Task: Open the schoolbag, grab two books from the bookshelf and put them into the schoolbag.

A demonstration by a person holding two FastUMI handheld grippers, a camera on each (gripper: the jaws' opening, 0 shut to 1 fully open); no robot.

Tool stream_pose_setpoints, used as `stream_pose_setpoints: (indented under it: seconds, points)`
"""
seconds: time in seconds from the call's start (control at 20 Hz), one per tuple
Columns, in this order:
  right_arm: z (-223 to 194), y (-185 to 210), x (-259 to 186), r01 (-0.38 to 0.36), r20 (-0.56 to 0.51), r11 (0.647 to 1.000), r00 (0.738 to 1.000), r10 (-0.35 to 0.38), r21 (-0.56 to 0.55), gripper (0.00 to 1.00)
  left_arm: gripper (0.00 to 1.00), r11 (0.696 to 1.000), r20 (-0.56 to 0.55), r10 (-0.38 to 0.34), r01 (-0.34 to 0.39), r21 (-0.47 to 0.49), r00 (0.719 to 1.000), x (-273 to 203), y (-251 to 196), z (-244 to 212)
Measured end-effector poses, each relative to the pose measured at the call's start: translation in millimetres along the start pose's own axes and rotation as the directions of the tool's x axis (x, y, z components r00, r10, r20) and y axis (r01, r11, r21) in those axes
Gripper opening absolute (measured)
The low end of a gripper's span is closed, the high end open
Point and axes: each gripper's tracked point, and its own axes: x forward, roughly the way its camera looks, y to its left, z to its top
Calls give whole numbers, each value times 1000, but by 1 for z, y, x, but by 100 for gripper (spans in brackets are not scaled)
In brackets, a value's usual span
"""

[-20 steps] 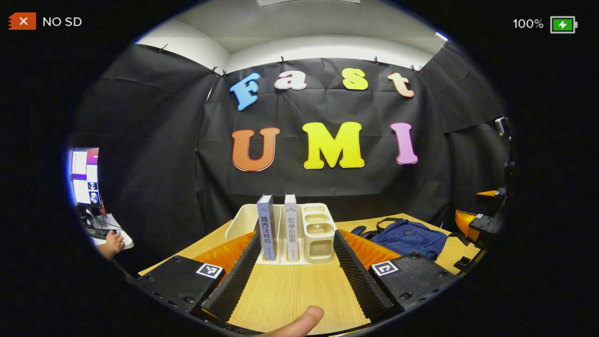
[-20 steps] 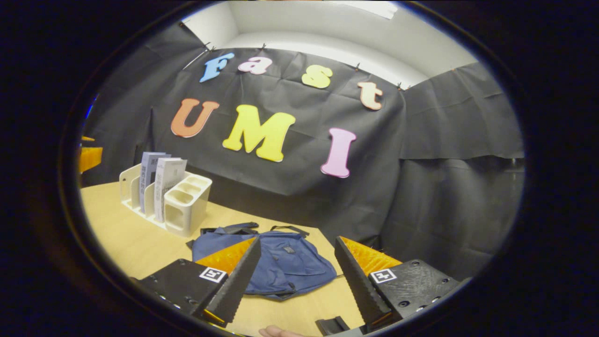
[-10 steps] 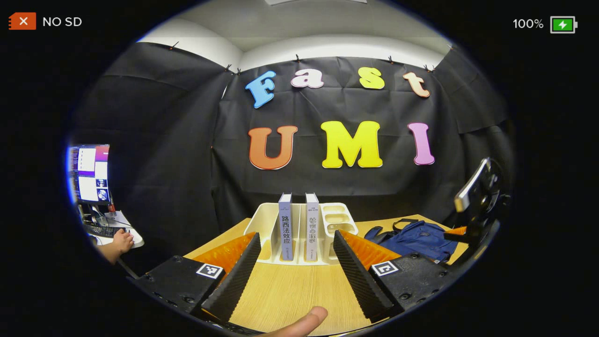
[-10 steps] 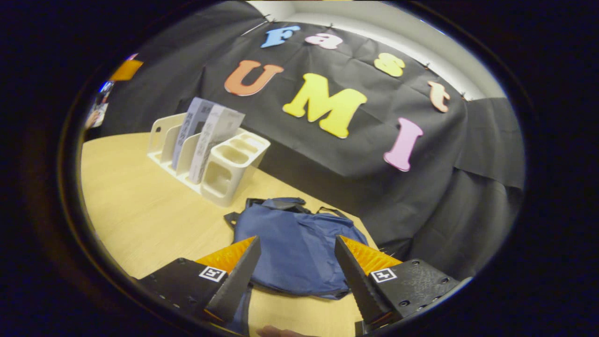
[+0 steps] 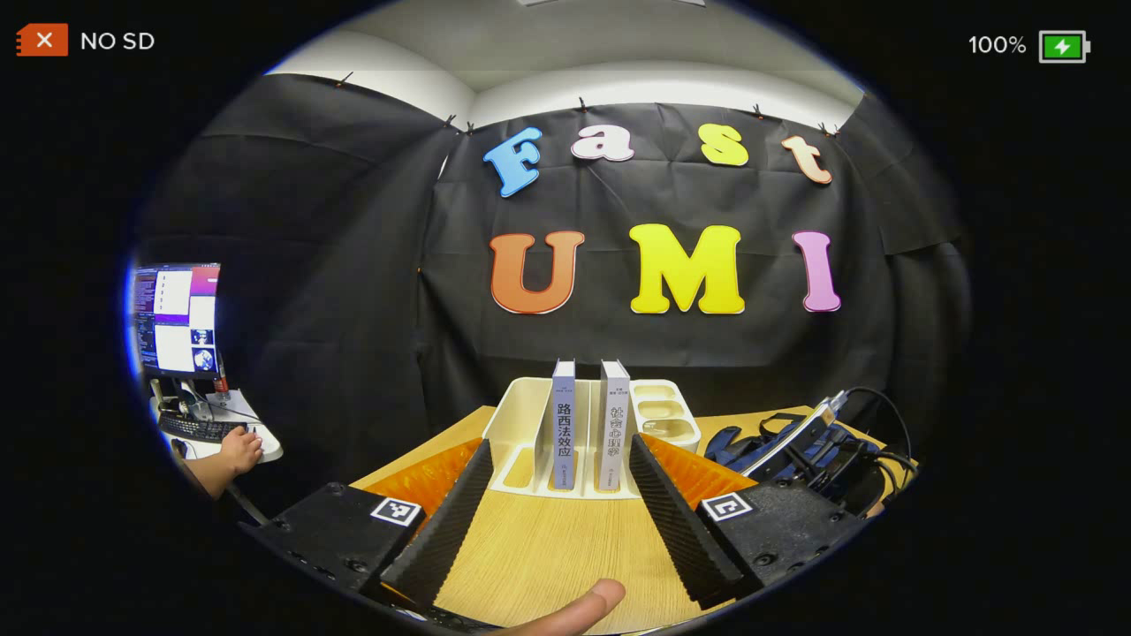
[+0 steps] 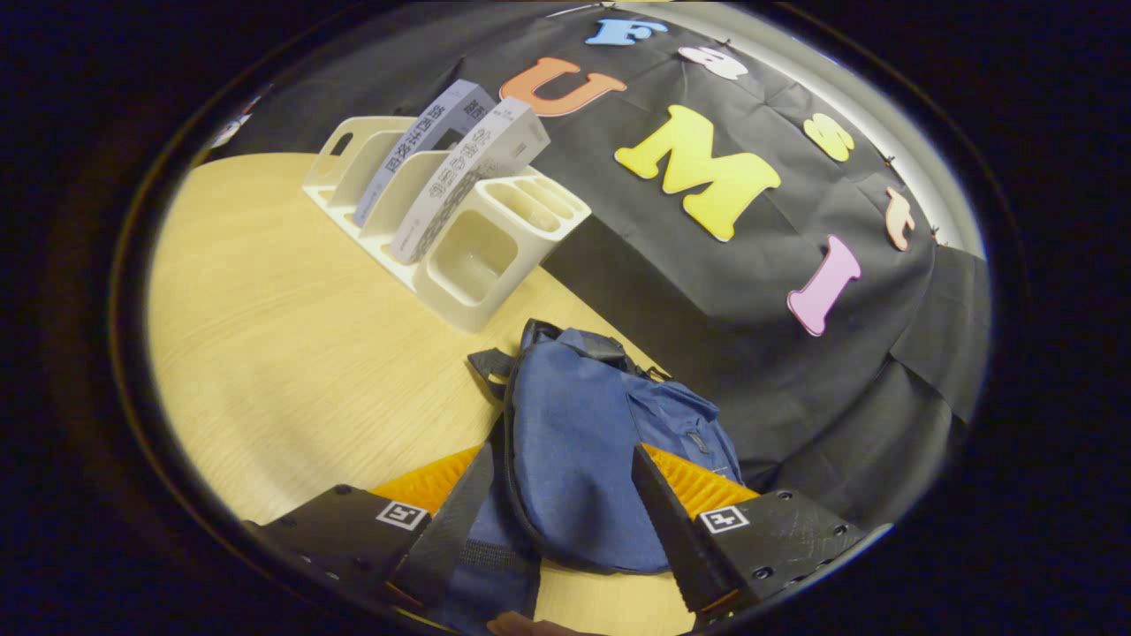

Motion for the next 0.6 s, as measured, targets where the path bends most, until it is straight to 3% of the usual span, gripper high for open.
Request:
stream_pose_setpoints:
  seconds: [0.4,0.45,0.5,0.6]
  points:
    - [18,-32,17,178,-14,981,984,-179,-72,98,99,999,-9,-34,34,33,999,-1,-12,-2]
    - [21,-33,19,186,-21,980,982,-188,-70,99,95,998,-6,-40,40,41,999,-1,-15,-2]
    - [21,-33,24,191,-38,979,980,-194,-76,99,99,998,-4,-46,46,45,999,-3,-17,-2]
    - [26,-33,36,196,-53,977,978,-201,-80,89,99,997,-2,-53,53,49,999,-3,-20,-1]
